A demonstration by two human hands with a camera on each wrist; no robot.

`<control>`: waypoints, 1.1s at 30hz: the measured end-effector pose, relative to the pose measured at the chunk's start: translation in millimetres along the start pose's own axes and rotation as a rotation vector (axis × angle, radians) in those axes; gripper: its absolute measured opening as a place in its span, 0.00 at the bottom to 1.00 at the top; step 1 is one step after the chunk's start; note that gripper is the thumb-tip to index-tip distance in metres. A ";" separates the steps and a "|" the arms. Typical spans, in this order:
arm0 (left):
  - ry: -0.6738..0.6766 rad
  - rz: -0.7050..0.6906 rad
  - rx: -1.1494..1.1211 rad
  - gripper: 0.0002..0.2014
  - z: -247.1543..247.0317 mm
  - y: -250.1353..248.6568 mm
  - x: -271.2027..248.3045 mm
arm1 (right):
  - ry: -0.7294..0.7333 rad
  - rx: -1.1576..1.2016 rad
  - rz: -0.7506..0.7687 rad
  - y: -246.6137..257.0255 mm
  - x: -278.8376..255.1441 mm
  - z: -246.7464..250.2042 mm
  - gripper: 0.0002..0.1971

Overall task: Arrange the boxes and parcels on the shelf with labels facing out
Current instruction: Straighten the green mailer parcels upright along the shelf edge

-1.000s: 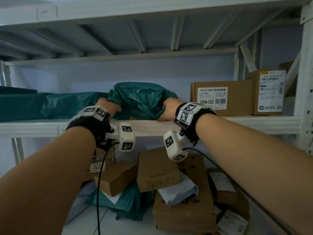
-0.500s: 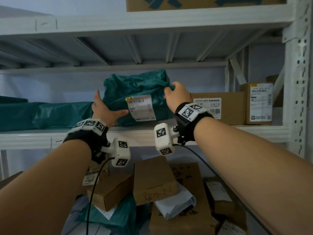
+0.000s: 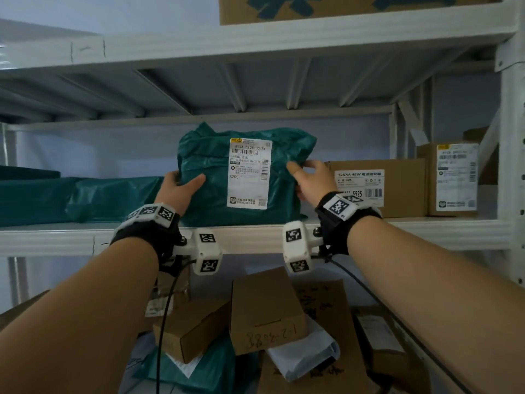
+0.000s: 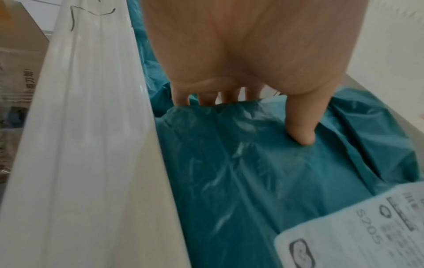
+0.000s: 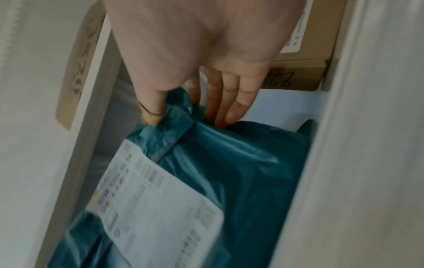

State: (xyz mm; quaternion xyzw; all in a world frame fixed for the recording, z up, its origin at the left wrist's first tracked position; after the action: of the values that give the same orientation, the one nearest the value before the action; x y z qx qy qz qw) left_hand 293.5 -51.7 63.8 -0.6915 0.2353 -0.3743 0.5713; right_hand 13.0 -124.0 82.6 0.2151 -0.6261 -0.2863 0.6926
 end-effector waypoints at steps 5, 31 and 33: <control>0.013 0.010 0.080 0.35 -4.4 11.2 12.4 | 0.244 -0.329 0.052 -8.1 -20.8 -9.7 0.24; -0.130 -0.005 0.821 0.35 -61.7 30.0 -9.3 | 0.584 -0.701 0.245 -21.5 -42.8 -13.2 0.16; -0.139 0.007 0.864 0.36 -62.7 31.6 -7.0 | 0.610 -0.697 0.237 -21.3 -43.0 -14.0 0.19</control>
State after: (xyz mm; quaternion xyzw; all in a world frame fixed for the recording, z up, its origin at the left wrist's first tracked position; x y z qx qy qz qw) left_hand 243.2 -92.4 35.8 -0.4117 0.0205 -0.3891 0.8238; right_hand 21.9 -112.1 34.9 -0.0287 -0.2809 -0.3221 0.9036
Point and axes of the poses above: each hand's wrist, its own x-axis towards the middle knuckle, its own z-axis out of the back of the hand, y = z × x, the point moved 7 cm from there along x, towards the middle knuckle, and after that the axes turned 15 degrees about z, right-handed, at the moved point
